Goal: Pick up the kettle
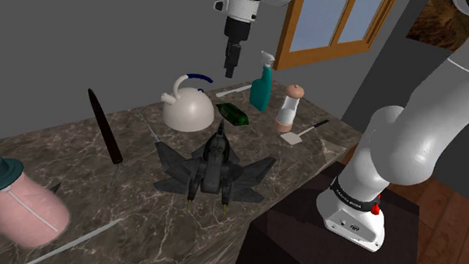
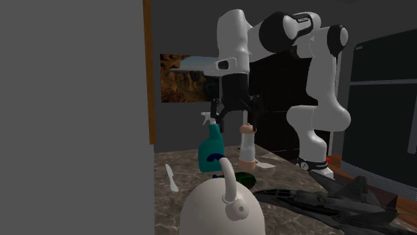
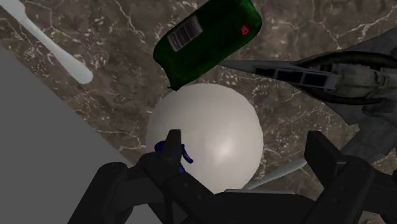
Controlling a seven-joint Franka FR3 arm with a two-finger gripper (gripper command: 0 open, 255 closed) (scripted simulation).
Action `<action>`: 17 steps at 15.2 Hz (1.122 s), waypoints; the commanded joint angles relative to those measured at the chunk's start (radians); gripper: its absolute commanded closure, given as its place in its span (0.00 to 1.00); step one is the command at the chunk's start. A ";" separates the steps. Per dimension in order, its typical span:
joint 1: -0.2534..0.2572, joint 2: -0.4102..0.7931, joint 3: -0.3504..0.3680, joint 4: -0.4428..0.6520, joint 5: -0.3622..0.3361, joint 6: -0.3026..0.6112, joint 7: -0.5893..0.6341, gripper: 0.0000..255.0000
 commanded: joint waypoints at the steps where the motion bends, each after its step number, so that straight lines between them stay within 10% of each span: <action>1: 0.017 0.062 0.003 0.050 0.020 0.023 -0.068 0.00; 17: 0.078 0.423 0.087 0.373 0.121 0.126 -0.420 0.00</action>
